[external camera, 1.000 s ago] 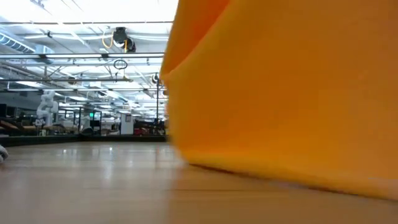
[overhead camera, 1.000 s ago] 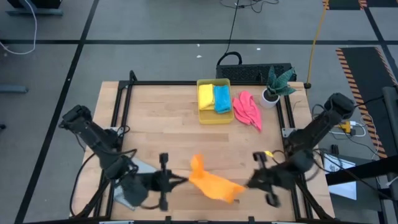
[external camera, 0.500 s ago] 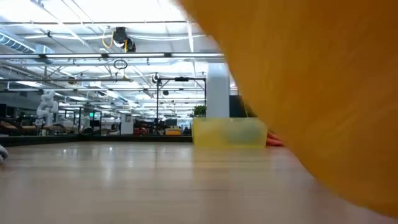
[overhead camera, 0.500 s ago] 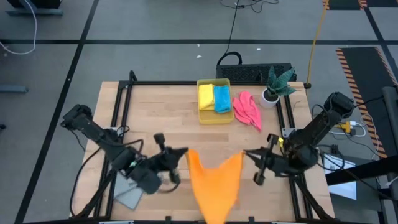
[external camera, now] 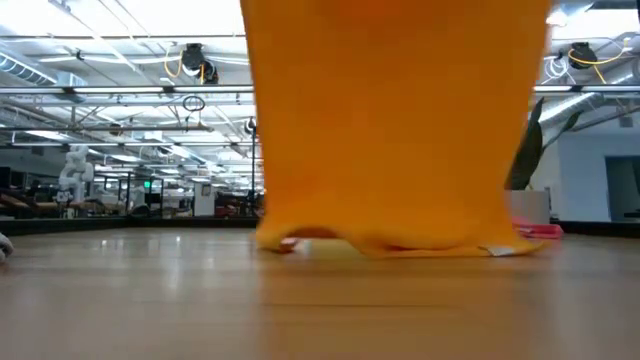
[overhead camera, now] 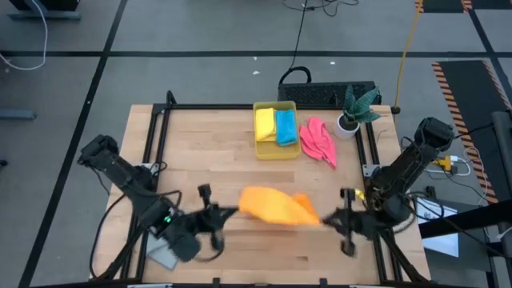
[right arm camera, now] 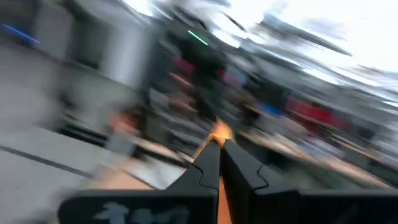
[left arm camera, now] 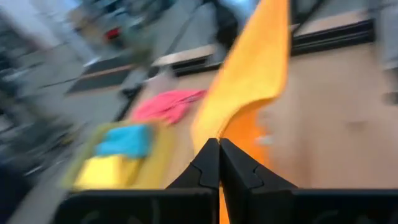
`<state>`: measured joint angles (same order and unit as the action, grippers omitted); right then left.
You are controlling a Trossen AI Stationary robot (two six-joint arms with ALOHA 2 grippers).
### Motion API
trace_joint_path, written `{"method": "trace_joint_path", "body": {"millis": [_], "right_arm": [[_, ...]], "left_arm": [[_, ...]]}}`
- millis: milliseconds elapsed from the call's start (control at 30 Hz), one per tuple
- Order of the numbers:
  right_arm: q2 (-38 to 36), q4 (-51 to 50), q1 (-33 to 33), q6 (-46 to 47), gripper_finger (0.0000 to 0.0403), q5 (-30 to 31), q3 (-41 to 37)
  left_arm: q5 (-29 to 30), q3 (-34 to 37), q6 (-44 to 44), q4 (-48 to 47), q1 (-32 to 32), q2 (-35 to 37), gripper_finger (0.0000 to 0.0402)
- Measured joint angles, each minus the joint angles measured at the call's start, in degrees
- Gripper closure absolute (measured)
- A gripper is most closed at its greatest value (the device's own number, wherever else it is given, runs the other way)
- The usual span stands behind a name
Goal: Fold microfiber towels
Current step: Fold the orange microfiber towel
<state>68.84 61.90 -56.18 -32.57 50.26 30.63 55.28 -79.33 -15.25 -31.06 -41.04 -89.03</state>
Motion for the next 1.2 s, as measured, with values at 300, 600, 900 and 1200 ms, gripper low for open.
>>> {"method": "trace_joint_path", "body": {"millis": [300, 600, 900, 1200], "right_arm": [[-0.01, 6.98, -2.50, 2.05, 0.0403, -27.50, 3.68], [-0.24, 12.13, 1.93, -14.54, 0.0403, 5.28, 4.37], [-0.22, 11.14, 11.66, -4.01, 0.0403, 17.43, -5.84], [-0.20, 10.46, 19.96, 7.94, 0.0403, 14.19, -17.65]], "left_arm": [[0.90, -0.12, 21.49, 25.82, -8.75, 0.00, 0.0398], [11.07, -0.15, 19.80, 15.75, -2.22, 0.00, 0.0396], [11.28, 4.14, -4.46, -7.88, 11.03, 0.02, 0.0394], [10.74, 15.62, -8.93, -4.51, 17.21, 0.00, 0.0394]]}}
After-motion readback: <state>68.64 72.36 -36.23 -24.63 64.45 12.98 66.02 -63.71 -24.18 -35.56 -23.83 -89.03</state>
